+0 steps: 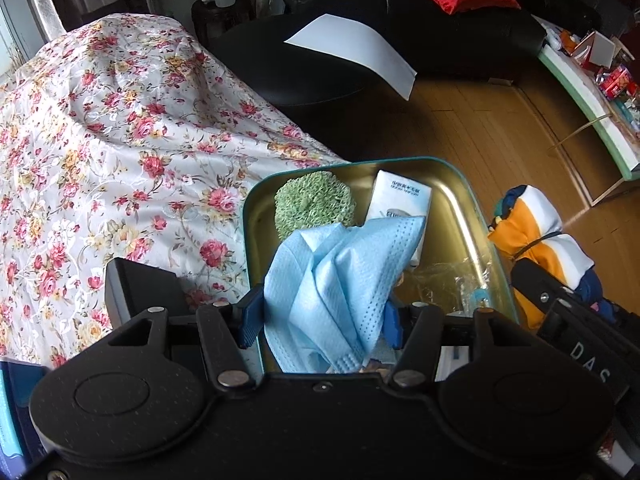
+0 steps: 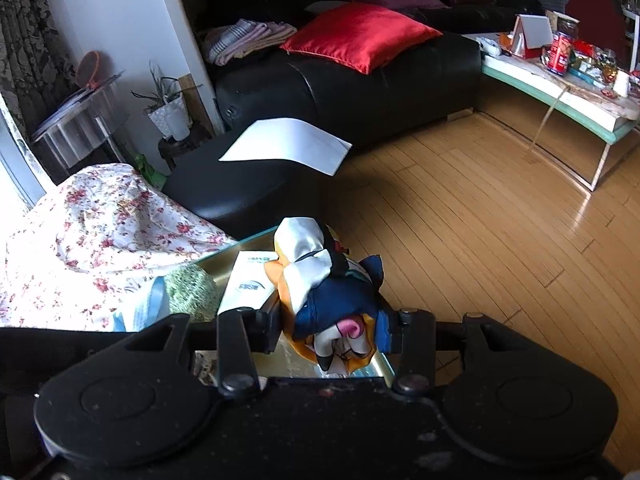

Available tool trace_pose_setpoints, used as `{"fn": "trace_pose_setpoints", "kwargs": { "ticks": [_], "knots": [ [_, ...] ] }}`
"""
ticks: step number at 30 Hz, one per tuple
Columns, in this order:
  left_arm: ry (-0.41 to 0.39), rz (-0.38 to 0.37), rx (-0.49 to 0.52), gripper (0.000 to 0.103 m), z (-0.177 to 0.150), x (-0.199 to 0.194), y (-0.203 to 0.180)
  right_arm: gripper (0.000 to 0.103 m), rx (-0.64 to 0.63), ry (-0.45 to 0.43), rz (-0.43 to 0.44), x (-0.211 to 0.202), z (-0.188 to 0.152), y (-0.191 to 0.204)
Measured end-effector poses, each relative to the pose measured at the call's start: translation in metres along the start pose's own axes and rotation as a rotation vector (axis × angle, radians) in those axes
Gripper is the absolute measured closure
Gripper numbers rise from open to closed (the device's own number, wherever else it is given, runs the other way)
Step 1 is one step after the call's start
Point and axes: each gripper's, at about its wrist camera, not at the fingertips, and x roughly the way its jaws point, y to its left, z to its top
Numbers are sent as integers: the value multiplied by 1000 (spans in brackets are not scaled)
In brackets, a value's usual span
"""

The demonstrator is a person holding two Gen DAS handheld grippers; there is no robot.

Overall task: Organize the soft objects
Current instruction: 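Open both tools to drop the mask and fabric bundle into the tray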

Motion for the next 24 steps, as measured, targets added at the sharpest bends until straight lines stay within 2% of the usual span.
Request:
{"fn": "trace_pose_setpoints", "kwargs": {
  "ticks": [2, 4, 15, 18, 19, 24],
  "knots": [
    [-5, -14, -18, 36, 1, -1, 2, 52, -2, -13, 11, -1, 1, 1],
    [-12, -26, -34, 35, 1, -2, 4, 43, -5, -34, 14, -3, 2, 2],
    [-31, -28, -45, 31, -4, -15, 10, 41, -9, -55, -5, -9, 2, 2],
    [-34, -28, -29, 31, -12, -23, 12, 33, -26, -66, -25, -14, -2, 4],
    [-36, -28, -24, 30, -16, -26, 13, 27, -32, -71, -34, -16, -4, 5],
    [-41, -15, 17, 29, -38, -41, 19, 18, -56, -89, -62, -30, -14, 7]
  ]
}}
